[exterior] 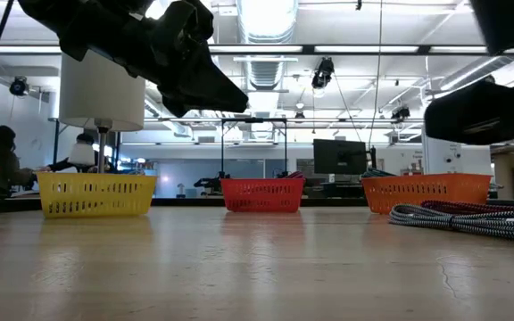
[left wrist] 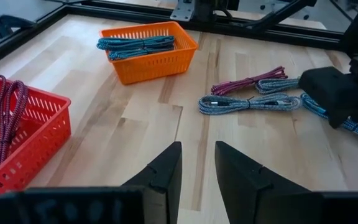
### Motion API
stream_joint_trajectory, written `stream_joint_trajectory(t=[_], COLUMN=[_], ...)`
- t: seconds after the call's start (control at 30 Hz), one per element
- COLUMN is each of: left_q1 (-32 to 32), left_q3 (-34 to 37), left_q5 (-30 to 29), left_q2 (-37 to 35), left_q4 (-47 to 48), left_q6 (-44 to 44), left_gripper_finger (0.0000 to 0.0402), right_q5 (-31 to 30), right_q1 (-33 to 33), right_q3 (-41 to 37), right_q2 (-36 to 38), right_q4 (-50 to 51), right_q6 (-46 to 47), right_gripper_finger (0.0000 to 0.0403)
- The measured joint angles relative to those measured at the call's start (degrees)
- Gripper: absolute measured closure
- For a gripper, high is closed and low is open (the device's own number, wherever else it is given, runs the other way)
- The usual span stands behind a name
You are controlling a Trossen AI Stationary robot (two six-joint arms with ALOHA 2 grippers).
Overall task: Pick & Place USB Port
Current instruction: Put the blue charger cable into the orange bin
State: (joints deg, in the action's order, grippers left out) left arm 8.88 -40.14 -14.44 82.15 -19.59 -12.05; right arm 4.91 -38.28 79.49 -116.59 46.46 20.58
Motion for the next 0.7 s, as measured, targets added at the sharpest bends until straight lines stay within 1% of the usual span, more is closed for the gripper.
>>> stream_joint_trajectory(t=[0.13,0.3,0.37,0.43,0.53,0.57,0.63,0.7], left_q1=[0.0,0.0,0.0,0.0,0.0,0.0,0.0,0.0], left_q3=[0.0,0.0,0.0,0.0,0.0,-0.2,-0.5,-1.1], left_q5=[0.0,0.0,0.0,0.0,0.0,0.0,0.0,0.0], left_q2=[0.0,0.0,0.0,0.0,0.0,0.0,0.0,0.0], left_q4=[-0.1,-0.1,-0.1,-0.1,-0.1,0.0,-0.1,-0.1], left_q6=[0.0,0.0,0.0,0.0,0.0,0.0,0.0,0.1], left_gripper_finger=[0.0303,0.0303,0.0303,0.0303,0.0303,0.0303,0.0303,0.0303], right_q5=[-0.4,-0.3,1.1,2.1,2.0,1.0,-2.9,-9.0], right_q1=[0.0,0.1,0.2,0.3,0.6,0.6,0.6,0.5], right_q3=[-0.1,-0.1,-0.2,-0.1,-0.1,-0.1,-0.2,-0.5], right_q2=[0.0,0.4,1.1,2.3,4.9,6.1,9.0,12.6], right_q4=[0.1,0.0,0.0,0.0,0.0,0.1,0.1,0.5], right_q6=[-0.1,-0.2,-0.2,0.0,0.7,1.0,0.9,-0.6], right_gripper_finger=[0.0277,0.0348,0.0374,0.0385,0.0385,0.0385,0.0387,0.0387])
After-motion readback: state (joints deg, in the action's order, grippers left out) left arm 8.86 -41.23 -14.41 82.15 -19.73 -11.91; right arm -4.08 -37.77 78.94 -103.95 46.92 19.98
